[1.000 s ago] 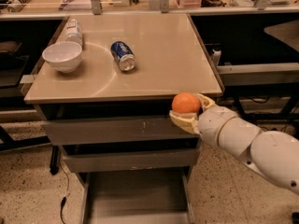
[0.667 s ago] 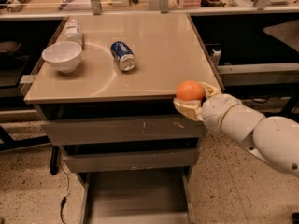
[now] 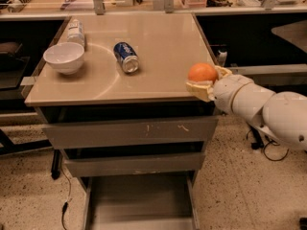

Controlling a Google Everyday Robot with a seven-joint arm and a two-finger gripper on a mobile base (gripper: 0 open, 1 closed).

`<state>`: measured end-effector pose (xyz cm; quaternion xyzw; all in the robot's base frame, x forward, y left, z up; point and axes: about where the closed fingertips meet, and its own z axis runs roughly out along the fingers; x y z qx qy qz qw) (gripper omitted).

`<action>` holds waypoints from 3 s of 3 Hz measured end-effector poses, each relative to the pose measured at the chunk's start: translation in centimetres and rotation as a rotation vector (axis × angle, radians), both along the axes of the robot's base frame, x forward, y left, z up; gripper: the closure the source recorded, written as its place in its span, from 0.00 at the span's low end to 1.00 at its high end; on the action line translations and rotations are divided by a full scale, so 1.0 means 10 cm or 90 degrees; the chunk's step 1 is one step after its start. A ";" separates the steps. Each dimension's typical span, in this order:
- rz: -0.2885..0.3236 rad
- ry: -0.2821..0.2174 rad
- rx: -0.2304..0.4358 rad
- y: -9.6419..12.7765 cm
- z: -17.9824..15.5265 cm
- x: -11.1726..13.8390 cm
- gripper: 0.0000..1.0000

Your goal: Pick orange from bottom drawer and place on counter

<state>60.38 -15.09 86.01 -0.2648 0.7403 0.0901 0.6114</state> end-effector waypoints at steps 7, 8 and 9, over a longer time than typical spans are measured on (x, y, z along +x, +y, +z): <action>0.081 0.113 0.038 0.63 -0.39 1.62 1.00; 0.081 0.113 0.038 0.63 -0.39 1.62 0.81; 0.081 0.113 0.038 0.63 -0.39 1.62 0.57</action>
Offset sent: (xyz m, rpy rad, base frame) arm 0.0941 -0.0159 -0.0301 0.0690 0.1030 -0.0217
